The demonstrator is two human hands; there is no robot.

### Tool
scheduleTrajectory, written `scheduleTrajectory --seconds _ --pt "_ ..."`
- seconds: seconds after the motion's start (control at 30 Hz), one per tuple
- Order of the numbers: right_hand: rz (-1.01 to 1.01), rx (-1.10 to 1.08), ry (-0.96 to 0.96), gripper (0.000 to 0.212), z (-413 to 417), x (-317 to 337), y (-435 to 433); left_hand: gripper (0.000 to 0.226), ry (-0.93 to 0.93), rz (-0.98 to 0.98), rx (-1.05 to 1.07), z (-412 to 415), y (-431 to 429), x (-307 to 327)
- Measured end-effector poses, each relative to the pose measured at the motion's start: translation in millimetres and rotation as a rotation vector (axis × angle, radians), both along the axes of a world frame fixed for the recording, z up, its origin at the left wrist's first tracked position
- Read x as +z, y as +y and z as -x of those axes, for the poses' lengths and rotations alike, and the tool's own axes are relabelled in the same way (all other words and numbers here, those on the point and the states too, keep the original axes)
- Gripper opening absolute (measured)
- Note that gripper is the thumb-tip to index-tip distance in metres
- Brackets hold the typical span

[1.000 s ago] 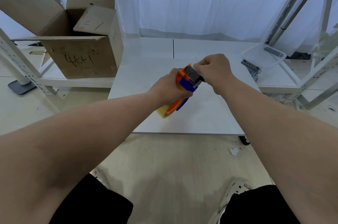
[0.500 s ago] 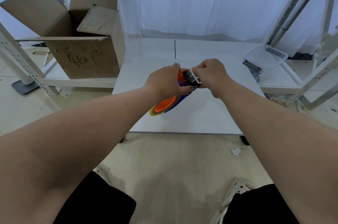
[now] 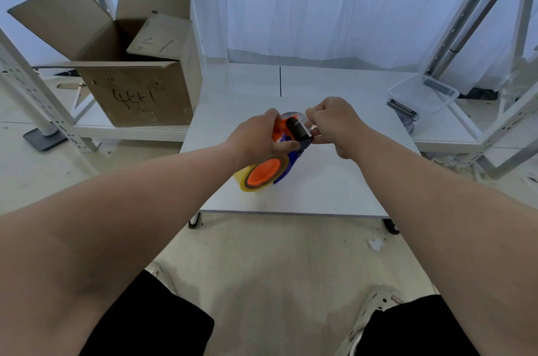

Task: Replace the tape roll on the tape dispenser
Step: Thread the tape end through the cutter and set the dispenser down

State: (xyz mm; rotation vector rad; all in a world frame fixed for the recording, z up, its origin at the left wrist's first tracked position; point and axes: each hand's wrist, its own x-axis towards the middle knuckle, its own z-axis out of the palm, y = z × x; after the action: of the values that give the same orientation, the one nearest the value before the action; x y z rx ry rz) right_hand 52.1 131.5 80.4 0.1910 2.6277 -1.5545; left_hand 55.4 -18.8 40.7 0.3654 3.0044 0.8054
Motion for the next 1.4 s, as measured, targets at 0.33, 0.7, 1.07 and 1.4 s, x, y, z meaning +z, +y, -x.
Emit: scheduleTrajectory --seconds 0.33,0.7,1.07,1.4 --pt "-0.115 -0.007 0.097 0.021 1.7 2.0 -0.9 0.082 -0.242 -0.067 -0.08 -5.1 -4.6 -8.1" --pt "-0.077 -0.037 0.088 0.015 0.6 3.5 1.8 0.077 -0.229 -0.102 -0.072 -0.3 -7.6 -7.0" --pt "-0.109 0.018 0.095 0.02 -1.8 4.9 -12.0 0.065 -0.007 -0.055 0.005 3.9 2.4 5.7" --pt "-0.22 0.064 0.156 0.013 -2.6 12.5 -12.9 0.062 0.009 -0.097 0.026 -1.0 6.8 10.1"
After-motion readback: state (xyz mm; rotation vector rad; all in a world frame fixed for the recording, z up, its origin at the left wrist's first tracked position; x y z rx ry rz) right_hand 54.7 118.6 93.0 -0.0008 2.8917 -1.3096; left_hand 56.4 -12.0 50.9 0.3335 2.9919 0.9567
